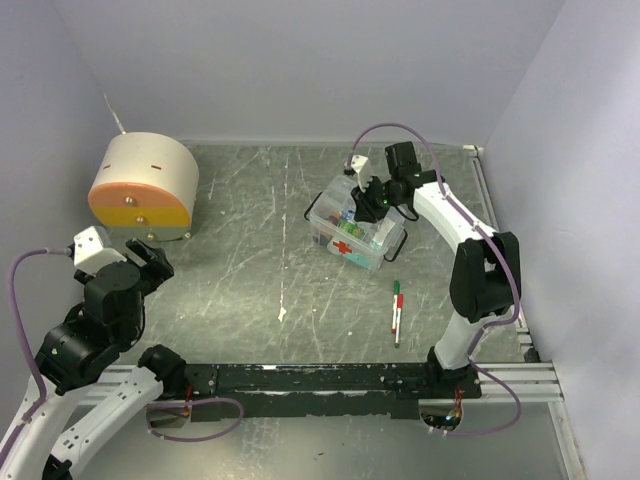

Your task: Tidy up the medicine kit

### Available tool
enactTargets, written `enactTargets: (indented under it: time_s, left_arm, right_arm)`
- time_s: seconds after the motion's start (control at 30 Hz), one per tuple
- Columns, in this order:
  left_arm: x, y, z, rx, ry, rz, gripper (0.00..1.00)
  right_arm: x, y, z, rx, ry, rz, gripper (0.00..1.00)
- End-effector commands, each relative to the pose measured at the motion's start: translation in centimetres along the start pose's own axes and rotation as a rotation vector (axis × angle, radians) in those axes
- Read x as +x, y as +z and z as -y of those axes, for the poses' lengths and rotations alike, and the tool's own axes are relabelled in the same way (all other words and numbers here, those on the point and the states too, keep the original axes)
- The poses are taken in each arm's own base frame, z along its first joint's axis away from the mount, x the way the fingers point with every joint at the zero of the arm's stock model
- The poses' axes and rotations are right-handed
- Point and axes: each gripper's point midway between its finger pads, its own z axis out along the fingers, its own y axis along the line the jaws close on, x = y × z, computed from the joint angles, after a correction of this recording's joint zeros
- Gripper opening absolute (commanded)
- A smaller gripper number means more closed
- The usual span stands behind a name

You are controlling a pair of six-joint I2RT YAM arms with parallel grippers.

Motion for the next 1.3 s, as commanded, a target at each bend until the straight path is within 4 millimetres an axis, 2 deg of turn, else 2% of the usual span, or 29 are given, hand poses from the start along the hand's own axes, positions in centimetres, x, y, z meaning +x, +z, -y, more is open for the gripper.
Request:
enactTargets:
  time_s: [0.0, 0.27, 0.37, 0.63, 0.93, 1.2, 1.27]
  left_arm:
    - [-0.2, 0.1, -0.2, -0.012, -0.005, 0.016, 0.86]
    - [-0.1, 0.2, -0.2, -0.018, 0.001, 0.012, 0.86]
    - [-0.2, 0.2, -0.2, -0.017, 0.0, 0.014, 0.86]
    - [-0.1, 0.3, -0.1, -0.02, 0.006, 0.009, 0.86]
    - [-0.1, 0.2, -0.2, -0.019, 0.004, 0.012, 0.86]
    - [-0.1, 0.2, -0.2, -0.016, 0.004, 0.012, 0.86]
    - [-0.2, 0.2, -0.2, -0.018, 0.002, 0.013, 0.86]
  right_arm:
    - [2.7, 1.0, -1.2, -0.066, 0.068, -0.095, 0.0]
    - [4.1, 2.0, -0.8, -0.073, 0.113, -0.171, 0.0]
    - [4.0, 2.0, -1.0, -0.089, 0.123, -0.191, 0.0]
    - [2.2, 0.9, -0.9, -0.089, 0.123, -0.208, 0.0]
    - [0.3, 0.6, -0.6, -0.071, 0.106, -0.196, 0.0]
    - [2.2, 1.8, -1.1, -0.091, 0.122, -0.236, 0.0]
    - [2.7, 2.1, -1.2, -0.09, 0.131, -0.247, 0.05]
